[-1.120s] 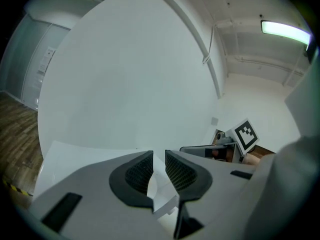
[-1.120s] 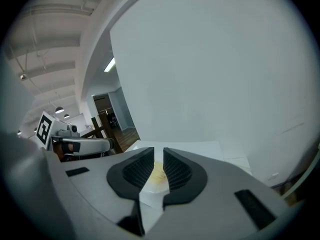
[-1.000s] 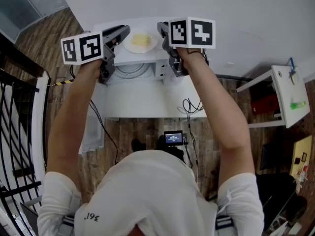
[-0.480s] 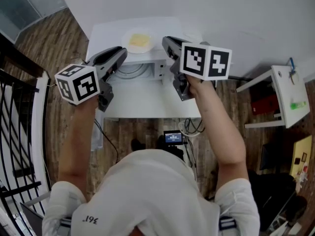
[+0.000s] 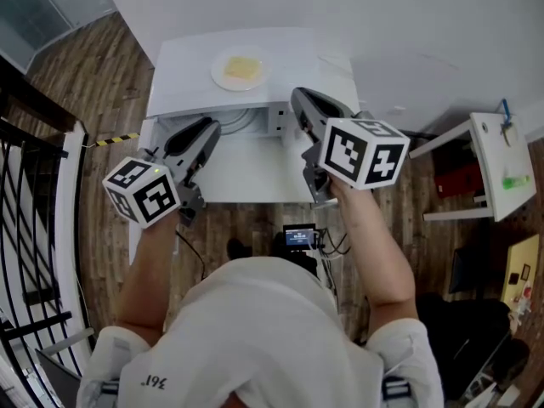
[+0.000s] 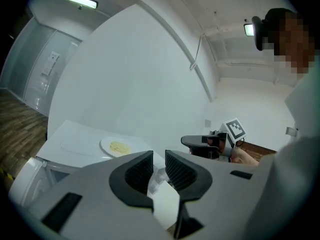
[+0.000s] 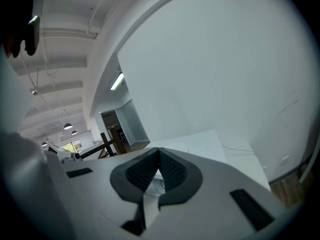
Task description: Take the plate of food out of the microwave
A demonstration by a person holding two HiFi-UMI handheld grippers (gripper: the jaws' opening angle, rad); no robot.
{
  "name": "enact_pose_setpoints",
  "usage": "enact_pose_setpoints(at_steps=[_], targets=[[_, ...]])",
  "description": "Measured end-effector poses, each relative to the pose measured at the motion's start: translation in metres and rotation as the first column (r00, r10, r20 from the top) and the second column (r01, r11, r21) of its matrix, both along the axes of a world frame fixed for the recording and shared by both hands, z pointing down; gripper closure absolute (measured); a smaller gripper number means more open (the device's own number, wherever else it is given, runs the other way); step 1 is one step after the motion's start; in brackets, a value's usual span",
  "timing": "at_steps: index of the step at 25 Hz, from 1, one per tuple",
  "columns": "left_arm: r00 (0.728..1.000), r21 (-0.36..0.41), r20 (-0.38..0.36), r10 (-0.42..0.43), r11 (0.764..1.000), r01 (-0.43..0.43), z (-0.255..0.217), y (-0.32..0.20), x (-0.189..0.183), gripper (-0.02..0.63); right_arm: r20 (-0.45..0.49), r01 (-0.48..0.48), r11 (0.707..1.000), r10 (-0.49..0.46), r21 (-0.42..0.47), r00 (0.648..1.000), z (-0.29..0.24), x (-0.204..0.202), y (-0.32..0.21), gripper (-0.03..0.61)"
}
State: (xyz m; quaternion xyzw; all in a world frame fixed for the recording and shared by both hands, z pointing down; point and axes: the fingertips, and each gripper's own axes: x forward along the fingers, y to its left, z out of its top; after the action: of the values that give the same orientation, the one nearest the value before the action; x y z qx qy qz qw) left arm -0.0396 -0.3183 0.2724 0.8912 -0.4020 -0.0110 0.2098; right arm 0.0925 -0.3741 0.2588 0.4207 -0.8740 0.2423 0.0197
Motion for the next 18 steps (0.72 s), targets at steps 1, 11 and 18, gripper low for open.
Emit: enact_pose_setpoints(at_steps=[1, 11, 18], targets=[[1.0, 0.0, 0.002, -0.003, 1.0, 0.003, 0.002, 0.004, 0.0, 0.534, -0.003, -0.002, 1.0, 0.002, 0.005, 1.0, 0.002, 0.001, 0.003, 0.575], [1.0, -0.007, 0.007, -0.03, 1.0, 0.031, 0.023, 0.038, -0.005, 0.534, -0.067, -0.001, 0.999, 0.003, 0.037, 0.998, 0.028, 0.001, 0.039, 0.575], [0.999, -0.035, 0.02, -0.027, 0.999, 0.028, 0.041, 0.056, -0.004, 0.535, -0.092, -0.006, 1.0, 0.008, 0.024, 0.996, 0.047, 0.003, 0.056, 0.575]])
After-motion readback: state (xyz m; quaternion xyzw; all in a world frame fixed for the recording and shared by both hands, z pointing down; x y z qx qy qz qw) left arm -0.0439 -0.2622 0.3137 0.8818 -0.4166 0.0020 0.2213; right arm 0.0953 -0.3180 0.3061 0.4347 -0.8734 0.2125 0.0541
